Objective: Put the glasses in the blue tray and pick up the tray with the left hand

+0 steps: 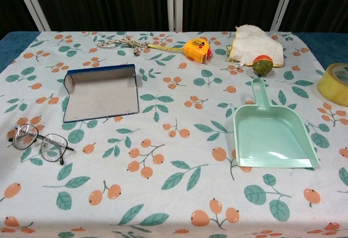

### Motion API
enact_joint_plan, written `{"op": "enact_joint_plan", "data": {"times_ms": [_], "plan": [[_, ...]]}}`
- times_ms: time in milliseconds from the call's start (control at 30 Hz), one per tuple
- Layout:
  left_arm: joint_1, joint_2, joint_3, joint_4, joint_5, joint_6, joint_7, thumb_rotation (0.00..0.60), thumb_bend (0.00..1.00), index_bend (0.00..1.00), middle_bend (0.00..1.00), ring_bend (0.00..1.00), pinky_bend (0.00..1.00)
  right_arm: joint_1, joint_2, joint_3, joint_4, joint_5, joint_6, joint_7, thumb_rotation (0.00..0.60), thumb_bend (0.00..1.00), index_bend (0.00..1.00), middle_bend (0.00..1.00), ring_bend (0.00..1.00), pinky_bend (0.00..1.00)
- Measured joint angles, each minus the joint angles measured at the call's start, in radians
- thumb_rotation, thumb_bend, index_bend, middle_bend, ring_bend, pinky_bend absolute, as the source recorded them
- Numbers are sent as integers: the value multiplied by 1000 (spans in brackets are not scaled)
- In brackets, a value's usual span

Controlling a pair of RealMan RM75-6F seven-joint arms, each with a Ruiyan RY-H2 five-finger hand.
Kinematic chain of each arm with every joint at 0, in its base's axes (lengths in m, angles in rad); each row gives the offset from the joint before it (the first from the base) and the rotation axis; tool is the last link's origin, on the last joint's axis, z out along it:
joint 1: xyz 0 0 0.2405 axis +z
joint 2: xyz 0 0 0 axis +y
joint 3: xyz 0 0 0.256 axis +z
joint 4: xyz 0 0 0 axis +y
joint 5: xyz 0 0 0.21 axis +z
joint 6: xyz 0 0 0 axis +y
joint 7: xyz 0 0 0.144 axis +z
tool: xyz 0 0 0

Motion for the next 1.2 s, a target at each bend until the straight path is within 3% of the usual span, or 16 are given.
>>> {"op": "enact_joint_plan", "data": {"times_ms": [300, 500, 1200], "plan": [[-99, -113, -34, 34, -49, -194, 22, 600, 287, 294, 0, 29, 164, -12, 29, -2, -32, 11, 5, -40, 600, 214, 0, 0, 0, 0], [-135, -155, -58, 98, -110, -266, 7, 600, 332, 420, 0, 30, 164, -13, 23, -3, -22, 4, 10, -34, 600, 214, 0, 0, 0, 0], [-153, -213, -51, 154, -126, -296, 5, 600, 331, 506, 0, 30, 164, -6, 6, -5, 11, 16, -20, -19, 600, 214, 0, 0, 0, 0]]}}
